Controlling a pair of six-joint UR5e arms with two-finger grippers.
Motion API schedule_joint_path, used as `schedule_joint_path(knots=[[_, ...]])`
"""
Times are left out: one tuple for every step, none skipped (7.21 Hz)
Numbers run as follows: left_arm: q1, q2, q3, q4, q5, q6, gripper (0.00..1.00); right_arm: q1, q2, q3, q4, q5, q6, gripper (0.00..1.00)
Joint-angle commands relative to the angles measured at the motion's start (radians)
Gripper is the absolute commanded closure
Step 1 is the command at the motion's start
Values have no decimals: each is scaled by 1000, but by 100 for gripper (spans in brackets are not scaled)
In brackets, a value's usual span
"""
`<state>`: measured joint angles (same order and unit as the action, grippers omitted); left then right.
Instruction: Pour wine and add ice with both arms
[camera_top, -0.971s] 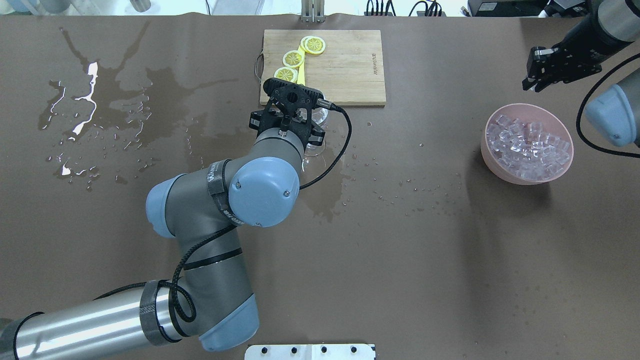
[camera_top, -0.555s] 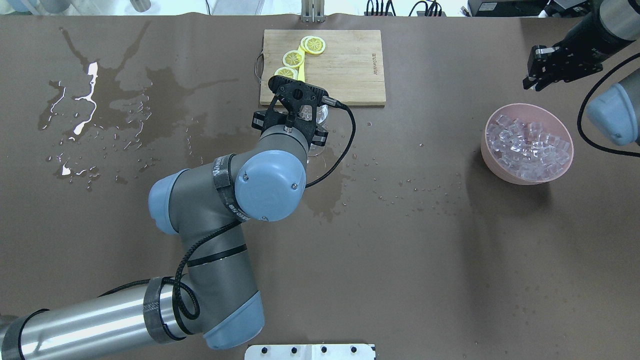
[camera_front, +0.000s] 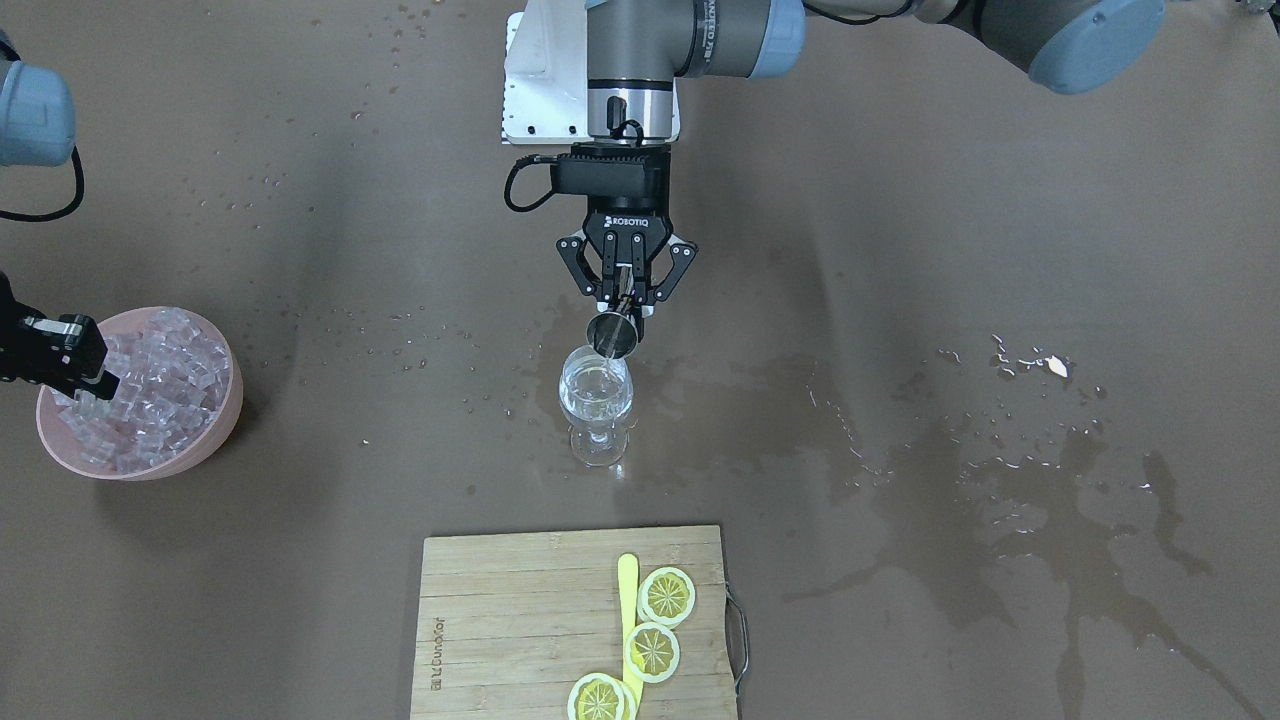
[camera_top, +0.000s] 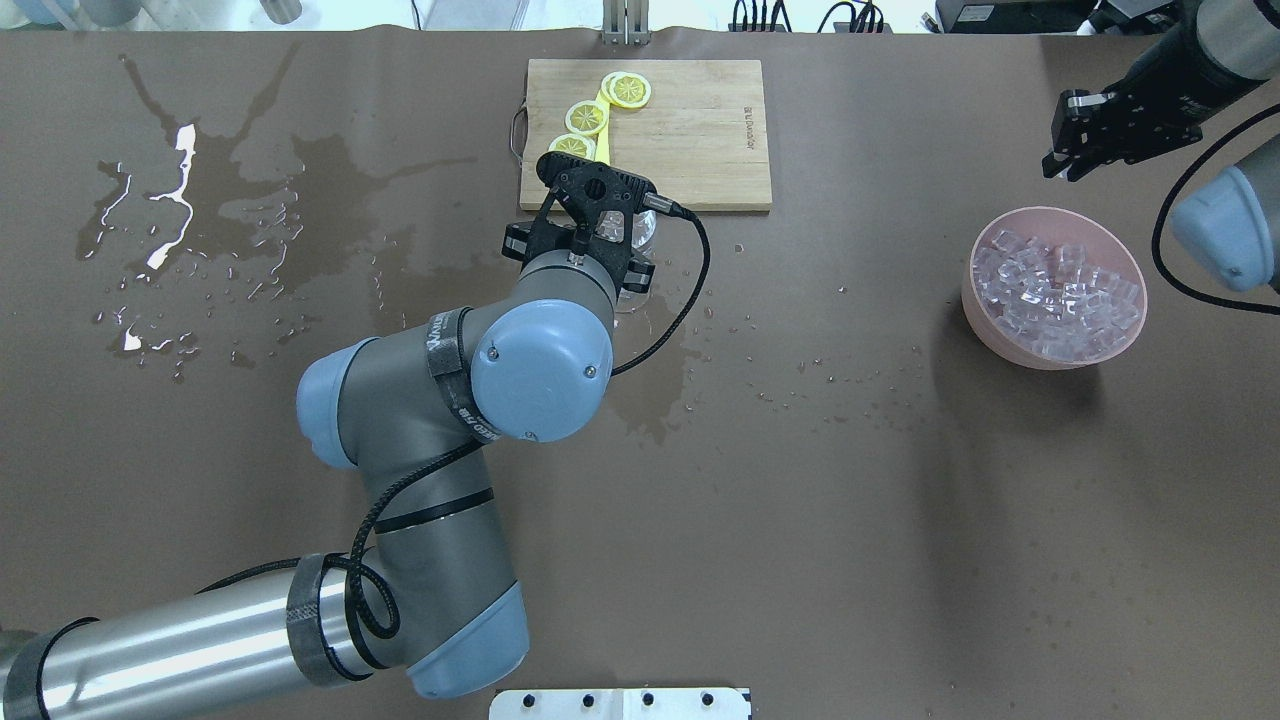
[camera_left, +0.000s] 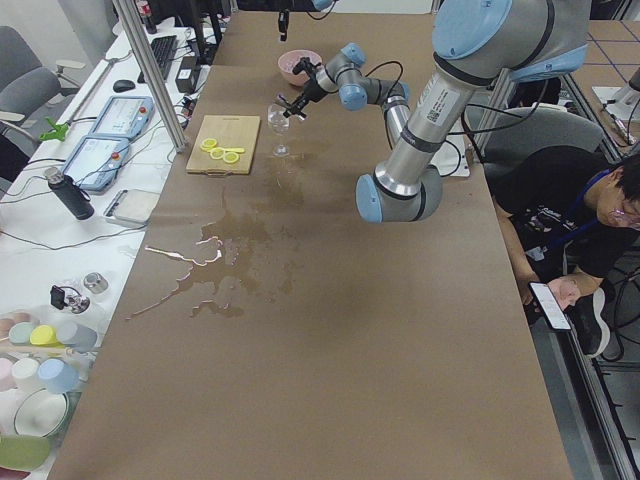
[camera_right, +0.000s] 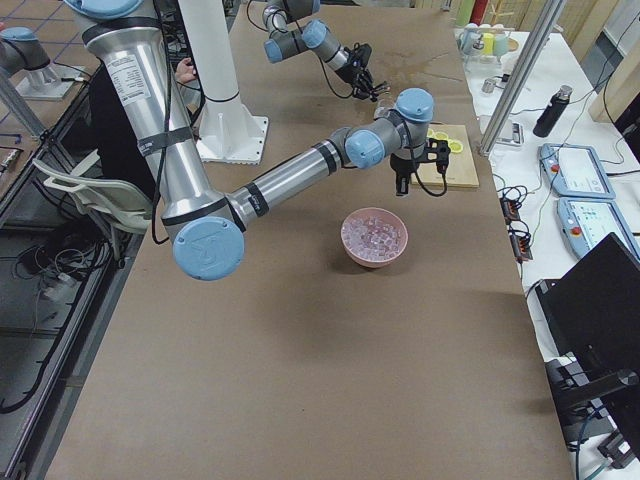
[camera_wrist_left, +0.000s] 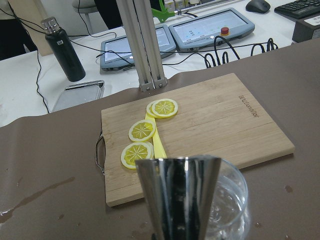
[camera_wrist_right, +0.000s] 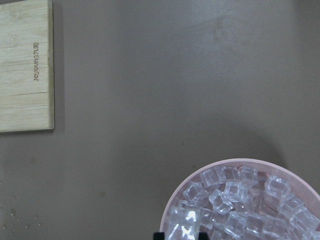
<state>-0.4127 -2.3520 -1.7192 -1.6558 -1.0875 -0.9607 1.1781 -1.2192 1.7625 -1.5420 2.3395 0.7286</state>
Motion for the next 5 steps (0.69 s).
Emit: schedule_joint_path(knots=[[0, -3, -2, 14, -2, -1, 75, -15, 13, 0, -1, 0, 8, 100], [0, -4, -5, 21, -2, 0, 75, -21, 68, 3, -80, -9, 9, 100], [0, -4, -7, 22, -2, 0, 75, -40, 108, 37, -178, -31, 8, 100], [0, -9, -7, 43, -3, 0, 75, -46, 110, 43, -182, -35, 8, 100], [2, -9, -7, 45, -3, 0, 75, -54, 115, 42, -182, -37, 8, 100]])
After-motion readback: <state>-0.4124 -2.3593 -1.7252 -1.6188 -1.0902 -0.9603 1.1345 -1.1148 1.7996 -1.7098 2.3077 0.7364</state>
